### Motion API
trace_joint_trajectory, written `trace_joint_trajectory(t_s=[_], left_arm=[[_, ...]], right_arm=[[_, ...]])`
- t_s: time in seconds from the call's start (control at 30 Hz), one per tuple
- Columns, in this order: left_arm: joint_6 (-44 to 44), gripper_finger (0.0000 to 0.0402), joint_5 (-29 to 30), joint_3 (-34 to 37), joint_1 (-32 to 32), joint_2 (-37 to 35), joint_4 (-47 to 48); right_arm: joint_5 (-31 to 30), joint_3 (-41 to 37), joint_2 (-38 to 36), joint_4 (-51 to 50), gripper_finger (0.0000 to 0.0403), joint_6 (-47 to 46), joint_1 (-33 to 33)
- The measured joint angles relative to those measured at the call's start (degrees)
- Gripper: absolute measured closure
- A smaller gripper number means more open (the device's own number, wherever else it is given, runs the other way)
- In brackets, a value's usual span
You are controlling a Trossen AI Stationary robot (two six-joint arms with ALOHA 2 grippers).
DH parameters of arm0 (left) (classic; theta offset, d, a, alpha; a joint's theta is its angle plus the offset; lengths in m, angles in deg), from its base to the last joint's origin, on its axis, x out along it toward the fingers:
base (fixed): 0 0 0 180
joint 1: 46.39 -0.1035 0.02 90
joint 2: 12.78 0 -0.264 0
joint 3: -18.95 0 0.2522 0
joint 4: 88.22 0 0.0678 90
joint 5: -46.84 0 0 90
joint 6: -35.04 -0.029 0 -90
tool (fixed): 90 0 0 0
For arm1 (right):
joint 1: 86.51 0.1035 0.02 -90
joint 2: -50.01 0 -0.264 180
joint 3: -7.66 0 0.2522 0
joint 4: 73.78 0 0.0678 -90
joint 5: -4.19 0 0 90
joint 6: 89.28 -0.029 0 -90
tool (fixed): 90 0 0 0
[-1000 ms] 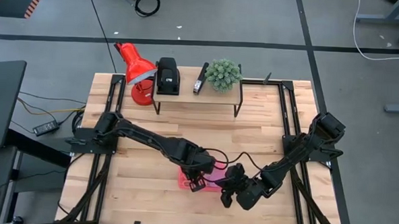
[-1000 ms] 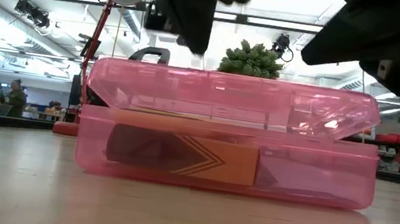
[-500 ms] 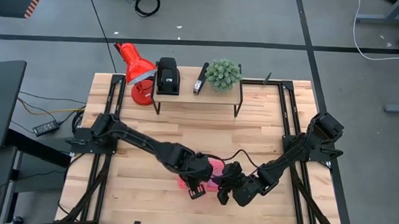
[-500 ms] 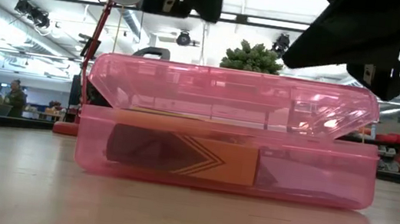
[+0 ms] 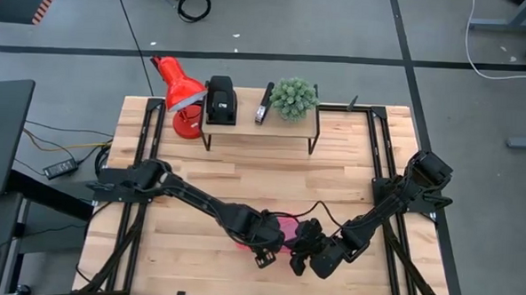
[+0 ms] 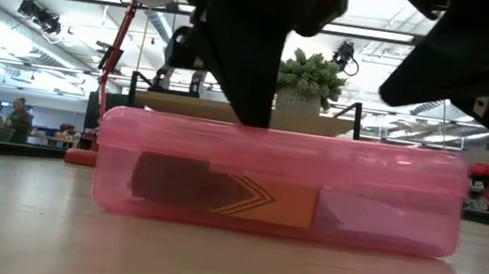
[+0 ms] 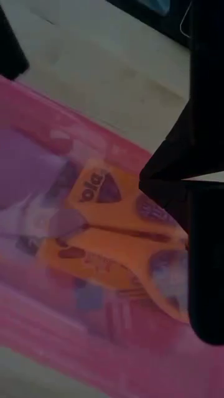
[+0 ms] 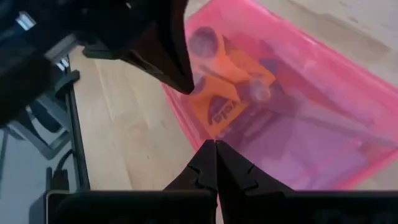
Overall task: Pack school essentials
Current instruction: Close the pink supply box
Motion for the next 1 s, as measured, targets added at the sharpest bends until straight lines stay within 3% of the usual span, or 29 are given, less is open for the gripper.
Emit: trace_joint_trajectory(t_s=[0.17, 0.57, 0.83, 1.0], left_arm=[[-0.67, 0.0385, -5.27, -0.37, 0.15, 2.72, -0.9], [-0.96, 0.0393, -4.44, -0.05, -0.68, 1.75, -0.96], [-1.95, 0.0375, -2.45, 0.37, -3.64, -2.29, -0.22], [-2.48, 0.0382, -2.48, 0.26, -4.31, -3.05, -0.69]], right_arm=[[0.75, 0.0, -0.31, -1.25, 0.0397, -1.51, 1.0], [1.32, 0.04, -0.42, -1.34, 0.0397, -5.3, 3.62], [0.86, 3.11, -0.44, -0.85, 0.0397, -1.18, 4.84], [-1.74, 7.52, -0.47, -6.14, 0.0397, 1.56, 5.54]])
